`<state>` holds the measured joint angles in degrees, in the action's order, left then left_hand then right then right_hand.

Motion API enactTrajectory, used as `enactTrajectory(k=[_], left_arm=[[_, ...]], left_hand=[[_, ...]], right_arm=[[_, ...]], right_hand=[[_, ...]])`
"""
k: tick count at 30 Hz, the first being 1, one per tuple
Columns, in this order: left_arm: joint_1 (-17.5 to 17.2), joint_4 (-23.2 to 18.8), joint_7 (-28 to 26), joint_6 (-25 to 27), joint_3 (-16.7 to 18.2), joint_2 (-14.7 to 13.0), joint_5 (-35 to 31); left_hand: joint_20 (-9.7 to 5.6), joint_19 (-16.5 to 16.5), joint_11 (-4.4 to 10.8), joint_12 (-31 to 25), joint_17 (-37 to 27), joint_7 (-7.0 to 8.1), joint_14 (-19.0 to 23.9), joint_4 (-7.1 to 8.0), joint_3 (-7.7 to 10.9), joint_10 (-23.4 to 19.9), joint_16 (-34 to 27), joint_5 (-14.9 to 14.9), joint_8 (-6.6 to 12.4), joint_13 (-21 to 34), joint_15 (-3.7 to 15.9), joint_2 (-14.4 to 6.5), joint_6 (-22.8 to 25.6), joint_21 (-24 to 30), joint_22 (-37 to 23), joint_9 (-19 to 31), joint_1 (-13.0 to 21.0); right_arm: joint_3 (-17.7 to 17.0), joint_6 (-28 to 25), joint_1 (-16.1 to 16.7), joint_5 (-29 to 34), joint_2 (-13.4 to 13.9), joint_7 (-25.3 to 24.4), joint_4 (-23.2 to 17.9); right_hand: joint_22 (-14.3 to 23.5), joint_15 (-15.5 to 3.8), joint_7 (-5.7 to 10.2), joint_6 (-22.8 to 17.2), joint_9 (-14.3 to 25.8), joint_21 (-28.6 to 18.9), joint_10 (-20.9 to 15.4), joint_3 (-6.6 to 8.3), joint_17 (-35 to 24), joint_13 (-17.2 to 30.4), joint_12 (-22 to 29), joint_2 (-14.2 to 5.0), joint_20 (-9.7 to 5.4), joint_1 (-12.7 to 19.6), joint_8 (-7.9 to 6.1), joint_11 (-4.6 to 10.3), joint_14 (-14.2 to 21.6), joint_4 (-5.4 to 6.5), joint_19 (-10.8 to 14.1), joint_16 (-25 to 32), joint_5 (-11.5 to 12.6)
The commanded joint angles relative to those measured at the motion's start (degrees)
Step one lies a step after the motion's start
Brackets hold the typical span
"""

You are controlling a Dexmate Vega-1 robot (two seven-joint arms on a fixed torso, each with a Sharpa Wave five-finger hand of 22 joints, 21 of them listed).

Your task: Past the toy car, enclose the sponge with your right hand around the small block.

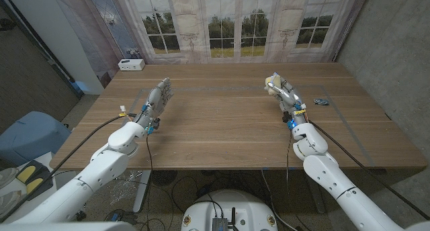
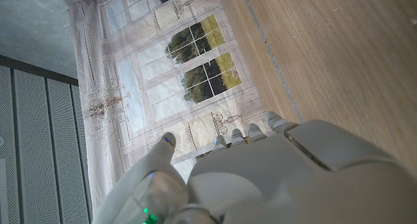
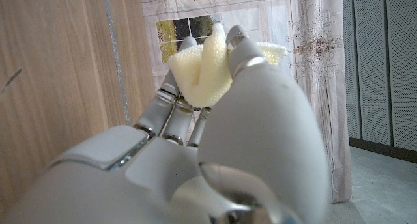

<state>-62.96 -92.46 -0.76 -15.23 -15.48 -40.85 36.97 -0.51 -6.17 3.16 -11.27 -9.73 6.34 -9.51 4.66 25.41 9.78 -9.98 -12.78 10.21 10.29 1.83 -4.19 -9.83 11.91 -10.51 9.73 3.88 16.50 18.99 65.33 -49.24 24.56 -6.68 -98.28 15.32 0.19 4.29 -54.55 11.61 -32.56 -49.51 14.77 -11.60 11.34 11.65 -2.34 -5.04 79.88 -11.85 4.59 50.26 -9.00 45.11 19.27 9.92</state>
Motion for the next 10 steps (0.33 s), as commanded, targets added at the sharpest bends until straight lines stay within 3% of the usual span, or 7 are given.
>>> enactTrajectory(k=[1,8,9,10], left_arm=[[1.5,2.2,3.4,0.1,-0.9,0.1,0.9],[1.8,2.7,4.0,-0.6,-0.4,-0.5,0.9],[2.0,2.9,4.2,-0.8,-0.3,-0.6,0.8],[2.1,3.1,4.4,-1.1,-0.3,-0.6,0.7]], left_hand=[[0.16,-0.2,-0.2,-0.1,-0.2,0.52,-4.9,0.04,-0.32,4.0,-0.2,-0.5,0.09,0.2,0.48,-0.4,-2.1,-0.1,-0.1,0.1,0.1],[0.2,-0.2,-0.05,-0.1,-0.2,0.54,-4.8,0.04,-0.35,4.1,-0.3,-0.5,0.1,0.2,0.51,-0.4,-2.1,-0.1,-0.1,0.1,0.1],[0.21,-0.2,-0.09,-0.1,-0.2,0.55,-4.8,0.04,-0.36,4.1,-0.3,-0.5,0.1,0.2,0.49,-0.4,-2.1,-0.1,-0.1,0.1,0.1],[0.21,-0.2,-0.07,-0.1,-0.2,0.52,-4.8,0.04,-0.36,4.1,-0.3,-0.5,0.1,0.2,0.54,-0.4,-2.1,-0.1,-0.1,0.1,0.1]], right_arm=[[0.3,0.7,2.9,1.6,0.4,-2.5,-2.9],[1.2,2.9,2.2,2.3,-1.1,-1.2,-0.9],[1.4,2.9,2.0,2.5,-0.8,-0.6,-0.6],[1.7,2.8,1.7,3.1,-0.5,-0.5,-0.4]], right_hand=[[0.2,-14.04,-0.38,0.3,0.1,-0.4,-0.1,-0.04,-0.2,0.3,-0.2,-6.99,-7.58,7.1,0.21,-0.41,10.2,0.25,-0.2,0.1,0.3],[0.3,-14.05,-1.04,1.7,0.1,-1.2,0.9,-0.22,-0.2,0.3,-0.7,-6.83,-7.6,7.3,0.71,-1.09,10.2,0.21,-0.5,-0.2,0.4],[0.3,-13.98,-1.02,2.5,0.1,-1.6,1.4,-0.76,-0.3,0.3,-0.8,-6.17,-7.41,6.9,0.97,-1.23,10.1,0.33,-0.8,-0.3,0.3],[0.2,-13.95,-1.25,4.5,0.1,-2.3,3.1,-2.96,-0.7,0.4,-1.1,-5.14,-6.71,3.5,1.39,-1.98,9.2,1.92,-1.8,-0.4,0.2]])
